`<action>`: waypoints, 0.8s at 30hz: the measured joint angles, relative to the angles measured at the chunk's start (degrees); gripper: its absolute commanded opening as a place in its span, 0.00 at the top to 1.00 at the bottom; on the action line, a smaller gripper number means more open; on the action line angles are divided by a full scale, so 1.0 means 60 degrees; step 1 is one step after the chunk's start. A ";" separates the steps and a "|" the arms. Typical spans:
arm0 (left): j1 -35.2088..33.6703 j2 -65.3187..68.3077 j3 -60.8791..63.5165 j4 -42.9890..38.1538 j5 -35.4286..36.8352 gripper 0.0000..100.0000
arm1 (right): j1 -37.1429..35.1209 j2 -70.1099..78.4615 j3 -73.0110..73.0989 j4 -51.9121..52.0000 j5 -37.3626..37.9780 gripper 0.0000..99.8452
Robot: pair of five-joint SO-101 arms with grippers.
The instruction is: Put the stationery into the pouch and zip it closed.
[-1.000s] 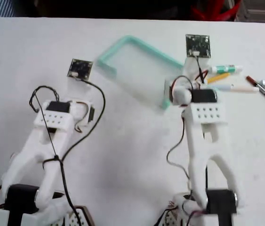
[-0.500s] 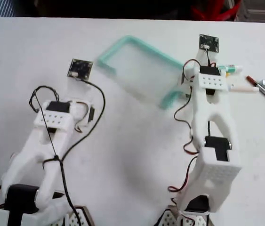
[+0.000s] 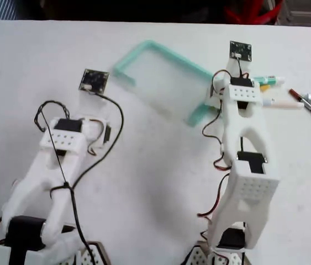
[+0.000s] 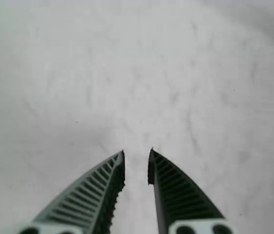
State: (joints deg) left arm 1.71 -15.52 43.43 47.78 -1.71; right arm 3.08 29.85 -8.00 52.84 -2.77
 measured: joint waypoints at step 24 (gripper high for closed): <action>0.0000 0.0000 0.0000 -0.0278 0.0000 0.90 | -0.0366 -0.3385 0.0000 0.2168 0.1084 0.97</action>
State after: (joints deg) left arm 1.71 -15.52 43.43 46.11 -1.71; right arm 0.88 9.54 -8.00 65.85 3.74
